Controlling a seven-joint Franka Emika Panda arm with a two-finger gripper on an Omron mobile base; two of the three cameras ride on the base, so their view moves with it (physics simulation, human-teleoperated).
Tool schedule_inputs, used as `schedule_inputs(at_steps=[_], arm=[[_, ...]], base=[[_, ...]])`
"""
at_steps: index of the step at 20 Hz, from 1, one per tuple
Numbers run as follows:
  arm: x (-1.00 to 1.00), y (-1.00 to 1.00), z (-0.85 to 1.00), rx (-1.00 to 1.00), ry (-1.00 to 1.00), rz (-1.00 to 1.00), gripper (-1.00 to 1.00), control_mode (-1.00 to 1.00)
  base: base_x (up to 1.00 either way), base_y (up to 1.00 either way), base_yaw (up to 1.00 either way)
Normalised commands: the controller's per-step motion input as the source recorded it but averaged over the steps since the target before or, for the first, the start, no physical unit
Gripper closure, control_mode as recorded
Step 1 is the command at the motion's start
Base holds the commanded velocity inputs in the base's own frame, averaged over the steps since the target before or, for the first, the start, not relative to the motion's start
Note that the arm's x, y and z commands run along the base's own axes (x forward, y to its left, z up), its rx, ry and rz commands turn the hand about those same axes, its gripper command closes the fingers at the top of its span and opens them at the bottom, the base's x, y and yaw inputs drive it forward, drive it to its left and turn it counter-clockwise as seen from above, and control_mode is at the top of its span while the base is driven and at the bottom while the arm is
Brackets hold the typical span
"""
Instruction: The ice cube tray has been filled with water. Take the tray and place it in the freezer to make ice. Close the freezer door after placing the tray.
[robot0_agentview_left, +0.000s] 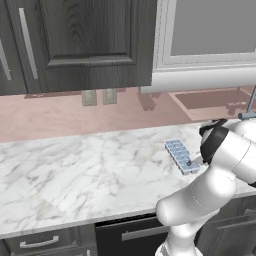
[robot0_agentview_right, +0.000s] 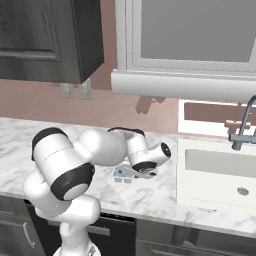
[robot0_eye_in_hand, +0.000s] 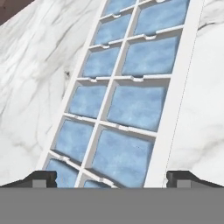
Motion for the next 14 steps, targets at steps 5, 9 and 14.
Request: schedule_inputs(at_steps=[5, 9, 14], arm=[[0.03, 0.13, 0.00, 0.00, 0.00, 0.00, -1.00, -1.00], [0.06, 0.01, -0.03, 0.00, 0.00, 0.00, -1.00, -1.00], [0.01, 0.19, -0.26, 0.00, 0.09, 0.00, -1.00, -1.00]], base=[[0.00, 0.00, 0.00], [0.00, 0.00, 0.00], [0.00, 0.00, 0.00]])
